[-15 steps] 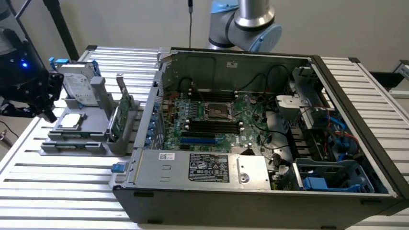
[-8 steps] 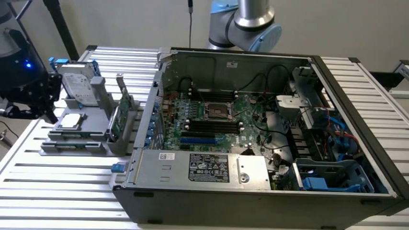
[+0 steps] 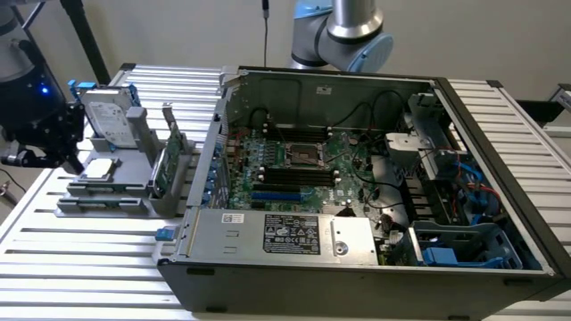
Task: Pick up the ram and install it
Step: 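Pick up the ram and move it above insertion slot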
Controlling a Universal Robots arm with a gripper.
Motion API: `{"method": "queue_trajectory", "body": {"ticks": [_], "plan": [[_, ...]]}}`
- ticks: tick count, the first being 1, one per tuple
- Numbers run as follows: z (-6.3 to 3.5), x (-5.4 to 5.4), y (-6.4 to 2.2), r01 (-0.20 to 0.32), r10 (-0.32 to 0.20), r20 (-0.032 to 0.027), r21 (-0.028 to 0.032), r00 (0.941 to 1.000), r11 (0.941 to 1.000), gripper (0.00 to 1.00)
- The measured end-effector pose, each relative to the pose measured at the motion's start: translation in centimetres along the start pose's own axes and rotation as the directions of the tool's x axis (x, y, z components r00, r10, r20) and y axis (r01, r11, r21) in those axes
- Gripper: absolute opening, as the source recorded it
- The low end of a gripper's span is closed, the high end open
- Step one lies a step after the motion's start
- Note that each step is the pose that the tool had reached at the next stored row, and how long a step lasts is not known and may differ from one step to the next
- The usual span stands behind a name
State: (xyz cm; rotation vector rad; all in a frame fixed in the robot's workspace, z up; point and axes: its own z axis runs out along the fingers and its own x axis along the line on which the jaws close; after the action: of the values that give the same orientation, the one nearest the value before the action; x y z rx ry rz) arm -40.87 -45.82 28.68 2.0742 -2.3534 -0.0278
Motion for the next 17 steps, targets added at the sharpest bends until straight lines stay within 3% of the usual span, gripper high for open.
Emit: {"method": "queue_trajectory", "body": {"ticks": [4,6,12,17], "plan": [[0.23,0.0,-0.01,0.064,-0.064,0.0004,0.0143,0.998,0.9979,0.11],[0.45,0.0,-0.01,0.09,-0.09,0.0005,0.0168,0.9959,0.9958,0.11],[1.45,0.0,-0.02,0.097,-0.097,0.0009,0.0165,0.9953,0.9952,0.11],[2.08,0.0,-0.03,0.097,-0.097,0.0006,0.0094,0.9953,0.9953,0.17]]}}
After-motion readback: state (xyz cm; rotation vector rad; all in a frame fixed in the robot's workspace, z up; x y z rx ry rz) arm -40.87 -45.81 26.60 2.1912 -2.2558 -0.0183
